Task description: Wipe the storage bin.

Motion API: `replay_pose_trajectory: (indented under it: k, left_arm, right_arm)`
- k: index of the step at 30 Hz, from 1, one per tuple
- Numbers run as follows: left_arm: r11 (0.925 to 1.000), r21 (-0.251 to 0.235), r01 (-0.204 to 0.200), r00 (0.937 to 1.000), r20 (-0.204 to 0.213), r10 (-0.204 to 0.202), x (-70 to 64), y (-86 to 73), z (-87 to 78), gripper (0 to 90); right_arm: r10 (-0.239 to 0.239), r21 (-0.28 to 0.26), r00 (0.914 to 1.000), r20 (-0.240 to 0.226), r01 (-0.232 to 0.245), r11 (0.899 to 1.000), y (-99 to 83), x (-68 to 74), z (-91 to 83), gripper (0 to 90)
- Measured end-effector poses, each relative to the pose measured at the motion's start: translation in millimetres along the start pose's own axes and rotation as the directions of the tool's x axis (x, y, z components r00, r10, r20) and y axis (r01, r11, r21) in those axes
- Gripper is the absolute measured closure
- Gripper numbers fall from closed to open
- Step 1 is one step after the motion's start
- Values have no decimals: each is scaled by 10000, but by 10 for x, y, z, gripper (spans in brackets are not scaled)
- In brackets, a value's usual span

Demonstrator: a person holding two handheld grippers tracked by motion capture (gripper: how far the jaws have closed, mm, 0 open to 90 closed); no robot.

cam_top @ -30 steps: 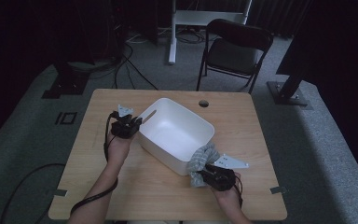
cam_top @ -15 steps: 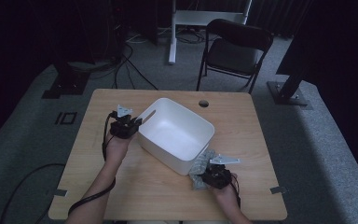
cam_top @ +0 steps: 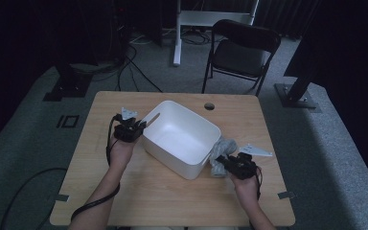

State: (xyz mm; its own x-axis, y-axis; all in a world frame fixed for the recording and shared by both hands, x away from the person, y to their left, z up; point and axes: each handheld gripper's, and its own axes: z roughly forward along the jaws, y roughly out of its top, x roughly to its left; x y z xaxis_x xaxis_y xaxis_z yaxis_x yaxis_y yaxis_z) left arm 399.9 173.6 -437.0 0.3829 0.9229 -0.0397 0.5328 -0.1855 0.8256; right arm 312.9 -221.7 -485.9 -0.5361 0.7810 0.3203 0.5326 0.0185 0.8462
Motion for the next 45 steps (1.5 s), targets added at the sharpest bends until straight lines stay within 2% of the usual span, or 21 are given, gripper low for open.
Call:
replay_pose_trajectory:
  k: [2, 4, 5, 7, 9, 13, 15, 19, 24, 29, 35, 40, 42, 44, 45]
  left_arm:
    - [10000, 23, -10, 10000, -3, 10, -1, 2, 0, 800]
    - [10000, 6, -8, 10000, 7, 8, -9, 2, 3, 801]
    - [10000, 10, -21, 10000, 24, 21, -10, 4, 4, 801]
    - [10000, 17, -49, 9999, 94, 49, -14, 7, 10, 803]
    - [10000, 36, -60, 9999, 112, 60, -15, 11, 12, 804]
    - [9998, 42, -193, 9996, 225, 192, -7, 11, 10, 804]
    - [9996, 50, -260, 9990, 365, 258, 5, 10, 8, 803]
    - [9993, 3, -364, 9979, 541, 363, 19, 1, 2, 800]
    - [9994, -23, -340, 9979, 544, 341, 16, -3, 0, 799]
    - [9995, -12, -301, 9982, 513, 302, 14, -5, -3, 799]
    - [9997, 73, -222, 9988, 439, 219, 11, 6, -1, 796]
    - [9998, 93, -166, 9982, 586, 160, 34, 8, -4, 770]
    - [9999, -83, -103, 9958, 908, 110, 65, -17, -19, 728]
    - [9986, -533, 40, 9911, 1331, 31, 103, -50, -50, 689]
    - [9981, -618, 70, 9902, 1397, 17, 110, -56, -63, 677]
  right_arm:
    - [183, -364, 9998, 47, -181, 9992, 84, -65, -55, 775]
    - [359, -933, 9989, -294, -385, 9949, 185, -116, -109, 775]
    - [292, -1078, 9990, -350, -328, 9936, 239, -123, -122, 775]
    - [134, -1160, 9998, -126, -148, 9931, 324, -137, -102, 775]
    - [157, -882, 9999, 58, -151, 9960, 345, -167, -15, 775]
    - [189, -861, 9995, 247, -167, 9961, 296, -187, 38, 778]
    - [129, -445, 9987, 483, -108, 9990, 223, -198, 117, 778]
    - [419, -34, 9980, 464, -418, 9991, 95, -274, 223, 779]
    - [458, 384, 9971, 606, -481, 9981, 21, -324, 312, 779]
    - [580, 913, 9956, 741, -647, 9937, -81, -378, 415, 779]
    - [619, 1688, 9939, 908, -766, 9827, -179, -449, 550, 778]
    - [631, 1703, 9939, 901, -777, 9823, -150, -453, 504, 775]
    - [655, 1493, 9942, 850, -777, 9857, -111, -446, 437, 774]
    - [544, 1306, 9944, 910, -661, 9892, -72, -439, 372, 773]
    - [542, 1099, 9943, 914, -641, 9919, -45, -438, 321, 773]
